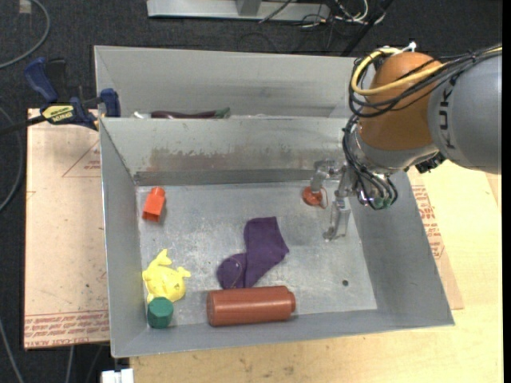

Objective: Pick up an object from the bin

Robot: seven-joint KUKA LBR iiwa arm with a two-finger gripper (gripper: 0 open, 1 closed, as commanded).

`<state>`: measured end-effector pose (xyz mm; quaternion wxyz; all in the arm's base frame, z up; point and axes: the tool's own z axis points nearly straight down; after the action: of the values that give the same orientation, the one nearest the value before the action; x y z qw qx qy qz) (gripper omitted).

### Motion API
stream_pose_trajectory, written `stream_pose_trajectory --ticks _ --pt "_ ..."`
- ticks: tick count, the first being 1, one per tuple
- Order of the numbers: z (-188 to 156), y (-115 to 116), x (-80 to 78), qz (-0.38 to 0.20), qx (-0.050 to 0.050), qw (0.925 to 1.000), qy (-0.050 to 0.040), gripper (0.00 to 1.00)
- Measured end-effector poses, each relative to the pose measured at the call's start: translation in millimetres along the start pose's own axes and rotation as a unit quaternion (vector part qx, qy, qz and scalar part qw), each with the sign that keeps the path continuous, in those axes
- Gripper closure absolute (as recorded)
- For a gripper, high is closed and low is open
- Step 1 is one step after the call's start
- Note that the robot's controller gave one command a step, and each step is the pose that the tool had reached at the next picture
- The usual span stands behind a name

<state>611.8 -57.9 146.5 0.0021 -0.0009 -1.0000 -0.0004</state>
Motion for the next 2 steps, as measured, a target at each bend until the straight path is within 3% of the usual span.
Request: stream_pose_trajectory --ticks 1,2 --pt "-4.6 0.2 -0.9 0.000 0.000 1.0000 -0.0028 0.00" --pt "7.5 21.5 -6.4 -0.027 0.002 0.9996 -0.0045 0.00"
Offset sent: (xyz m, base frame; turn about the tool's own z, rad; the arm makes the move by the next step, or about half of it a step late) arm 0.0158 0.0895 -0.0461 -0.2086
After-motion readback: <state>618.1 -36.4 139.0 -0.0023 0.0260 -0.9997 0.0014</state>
